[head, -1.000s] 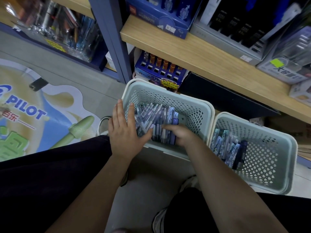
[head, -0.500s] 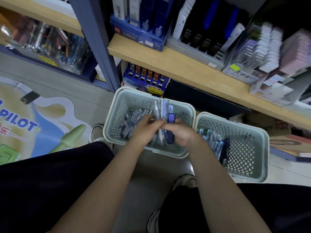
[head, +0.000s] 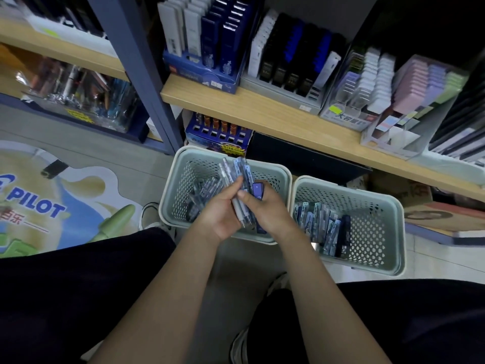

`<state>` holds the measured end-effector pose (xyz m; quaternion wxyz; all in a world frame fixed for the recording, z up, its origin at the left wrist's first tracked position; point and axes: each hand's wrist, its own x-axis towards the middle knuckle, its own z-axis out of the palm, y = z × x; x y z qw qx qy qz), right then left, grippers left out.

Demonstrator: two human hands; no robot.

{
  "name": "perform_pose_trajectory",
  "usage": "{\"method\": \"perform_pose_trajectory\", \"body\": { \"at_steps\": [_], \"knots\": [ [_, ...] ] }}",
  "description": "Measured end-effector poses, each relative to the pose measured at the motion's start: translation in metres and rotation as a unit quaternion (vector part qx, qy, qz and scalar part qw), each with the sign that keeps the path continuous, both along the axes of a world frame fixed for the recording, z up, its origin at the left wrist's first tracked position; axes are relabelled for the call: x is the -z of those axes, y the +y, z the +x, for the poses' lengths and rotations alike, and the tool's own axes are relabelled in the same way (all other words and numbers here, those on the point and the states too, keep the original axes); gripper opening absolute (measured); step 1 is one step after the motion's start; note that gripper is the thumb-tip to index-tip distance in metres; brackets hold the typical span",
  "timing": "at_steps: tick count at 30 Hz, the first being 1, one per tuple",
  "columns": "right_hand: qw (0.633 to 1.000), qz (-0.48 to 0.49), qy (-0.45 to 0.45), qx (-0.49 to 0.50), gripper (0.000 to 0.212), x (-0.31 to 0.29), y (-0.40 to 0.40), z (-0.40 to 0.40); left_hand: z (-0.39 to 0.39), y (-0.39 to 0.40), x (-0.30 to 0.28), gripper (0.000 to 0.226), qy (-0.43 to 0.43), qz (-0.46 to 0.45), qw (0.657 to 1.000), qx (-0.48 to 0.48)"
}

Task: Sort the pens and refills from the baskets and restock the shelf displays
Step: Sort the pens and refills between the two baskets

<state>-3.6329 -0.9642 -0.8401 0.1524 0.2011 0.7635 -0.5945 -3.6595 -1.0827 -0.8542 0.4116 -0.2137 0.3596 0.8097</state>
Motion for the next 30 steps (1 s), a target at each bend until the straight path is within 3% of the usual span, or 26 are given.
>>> {"method": "perform_pose_trajectory", "body": {
  "at_steps": [3,7,12,15,17,21,27,28,30],
  "knots": [
    [0.999,0.045,0.018,-0.016,0.023,0.0,0.004,0.001,0.002,0.002,0.001,0.056,0.0,0.014,1.0,-0.004],
    [0.988,0.141,0.036,-0.05,0.029,0.009,0.009,0.001,0.001,0.007,0.005,0.043,0.027,-0.011,0.999,0.018],
    [0.999,0.005,-0.052,-0.011,0.032,0.004,0.024,0.005,-0.002,0.012,0.011,0.061,0.046,-0.071,0.996,0.022],
    [0.994,-0.039,-0.095,0.025,0.05,0.01,0.029,0.005,-0.005,0.011,0.021,0.081,0.05,-0.087,0.994,0.036],
    [0.991,-0.063,-0.103,0.061,0.054,0.013,0.031,0.004,-0.005,0.011,0.025,0.065,0.059,-0.089,0.994,0.036],
    [0.991,-0.071,-0.055,0.095,0.042,0.019,0.037,0.005,-0.004,0.014,0.031,0.047,0.079,-0.121,0.989,0.045],
    [0.996,-0.024,-0.033,0.073,0.037,0.017,0.038,0.007,0.001,0.016,0.027,0.023,0.102,-0.137,0.984,0.044],
    [0.996,-0.025,-0.037,0.074,0.032,0.014,0.038,0.007,0.001,0.016,0.025,0.029,0.099,-0.137,0.985,0.042],
    [0.995,-0.035,-0.049,0.076,0.031,0.011,0.036,0.007,0.003,0.016,0.024,0.069,0.097,-0.157,0.982,0.05]
  ]
}}
